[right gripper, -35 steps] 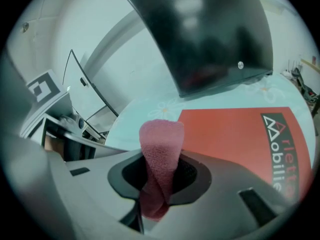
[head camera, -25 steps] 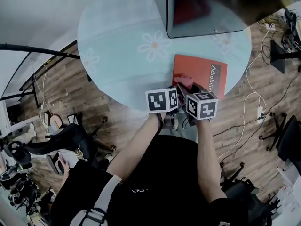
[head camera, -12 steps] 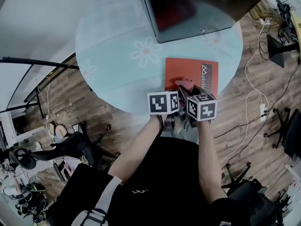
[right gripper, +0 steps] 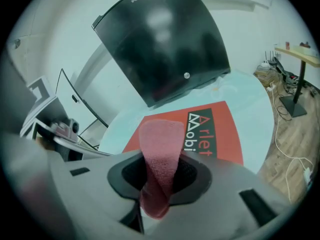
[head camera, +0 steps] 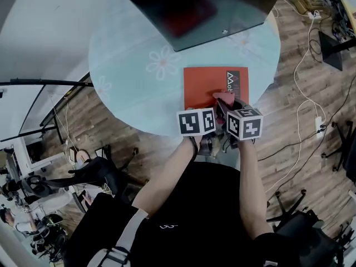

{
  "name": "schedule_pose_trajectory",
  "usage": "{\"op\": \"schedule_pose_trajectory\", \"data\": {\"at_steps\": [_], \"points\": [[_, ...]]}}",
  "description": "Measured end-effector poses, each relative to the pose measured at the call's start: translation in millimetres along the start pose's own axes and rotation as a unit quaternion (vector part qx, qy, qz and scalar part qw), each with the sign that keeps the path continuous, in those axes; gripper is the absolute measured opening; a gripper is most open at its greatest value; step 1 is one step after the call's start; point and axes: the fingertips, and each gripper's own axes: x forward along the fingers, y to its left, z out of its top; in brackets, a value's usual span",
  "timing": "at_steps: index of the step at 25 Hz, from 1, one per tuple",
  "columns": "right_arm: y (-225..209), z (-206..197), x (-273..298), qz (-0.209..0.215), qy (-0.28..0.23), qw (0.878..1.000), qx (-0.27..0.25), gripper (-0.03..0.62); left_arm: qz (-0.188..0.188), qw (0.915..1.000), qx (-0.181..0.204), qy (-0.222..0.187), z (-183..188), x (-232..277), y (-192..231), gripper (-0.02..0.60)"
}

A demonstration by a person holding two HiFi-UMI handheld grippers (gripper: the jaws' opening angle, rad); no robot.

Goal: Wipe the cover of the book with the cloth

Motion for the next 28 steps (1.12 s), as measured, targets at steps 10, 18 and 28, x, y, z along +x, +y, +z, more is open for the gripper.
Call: {"op": "schedule_pose_trajectory", "data": {"at_steps": [10,18,28], "points": [[-56,0,-36,-0.008,0.018,1.0,-0.01,0.097,-0.013,0.9997,-0.018,-0.001,-7,34,-57,0.014],[-94,49,-82,-0.014,-0.037,0.999,-0.031,0.097,-0.037,0.9974,-0.033,-0.051,12,38,-104,0.014],[-43,156,-129,0.066,-0.186,0.975,-0.106,0.097,-0.123,0.9589,-0.039,-0.253,99,-54,-149,0.014]]}}
